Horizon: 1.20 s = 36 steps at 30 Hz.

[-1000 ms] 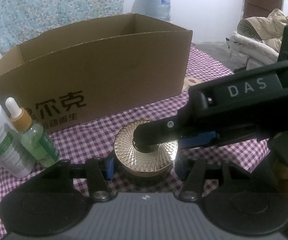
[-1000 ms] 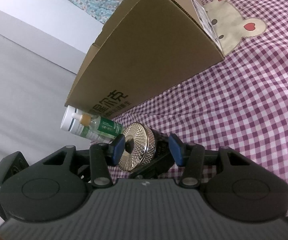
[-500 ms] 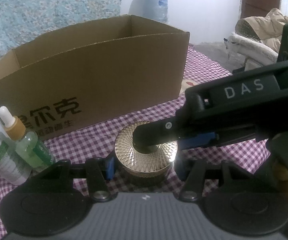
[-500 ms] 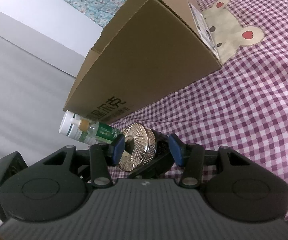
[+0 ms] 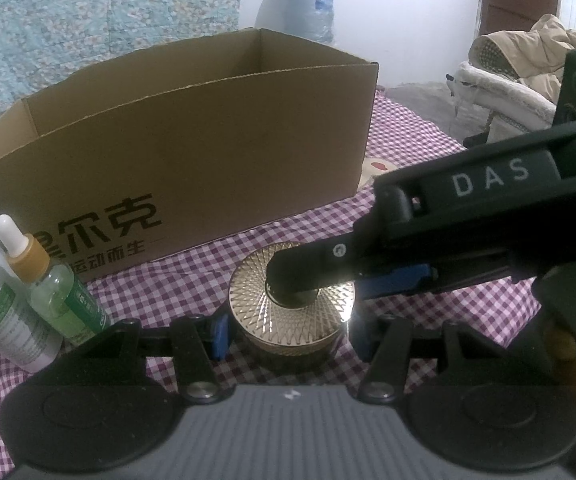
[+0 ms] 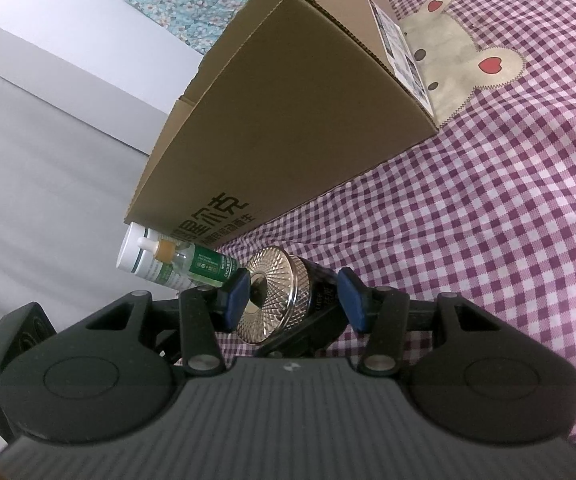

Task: Organize rigid objects
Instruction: 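Hold the gold-lidded jar closed in the right gripper above the table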

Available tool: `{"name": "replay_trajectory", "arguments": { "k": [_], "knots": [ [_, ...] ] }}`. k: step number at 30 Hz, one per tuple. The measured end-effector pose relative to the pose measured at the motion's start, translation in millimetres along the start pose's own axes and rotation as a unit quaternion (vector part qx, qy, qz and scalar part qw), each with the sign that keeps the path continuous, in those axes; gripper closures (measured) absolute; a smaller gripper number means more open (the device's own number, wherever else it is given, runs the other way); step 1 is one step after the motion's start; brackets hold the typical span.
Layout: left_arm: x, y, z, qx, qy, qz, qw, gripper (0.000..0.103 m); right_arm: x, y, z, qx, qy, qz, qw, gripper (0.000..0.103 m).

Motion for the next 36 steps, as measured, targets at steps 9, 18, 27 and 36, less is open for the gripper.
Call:
{"name": "replay_trajectory", "arguments": {
  "k": [9, 18, 27, 36],
  "knots": [
    [1, -5, -1, -0.001, 0.001, -0.006, 1.0000, 0.046, 1, 1, 1, -0.002, 0.002, 0.002, 1.000, 0.055],
    [0, -8, 1, 0.000, 0.002, -0.004, 1.0000, 0.046, 2, -1, -1, -0.004, 0.003, 0.004, 1.000, 0.055],
    [2, -6, 4, 0.002, 0.002, -0.006, 1.0000, 0.046, 2, -2, -4, -0.007, 0.011, 0.002, 1.000, 0.055],
    [3, 0, 5, 0.005, 0.004, -0.001, 1.0000, 0.046, 2, 1, -10, -0.004, 0.020, 0.003, 1.000, 0.055]
  ]
}}
Point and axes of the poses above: each gripper's, at about its wrist camera, not at the fingertips, and y roughly against the way its jaws point, z to its right, x to its top, the point moved 1 cm from there along -y, roughly the way its jaws point, and after that the axes turned 8 degrees about -x, right-handed, at the moved point
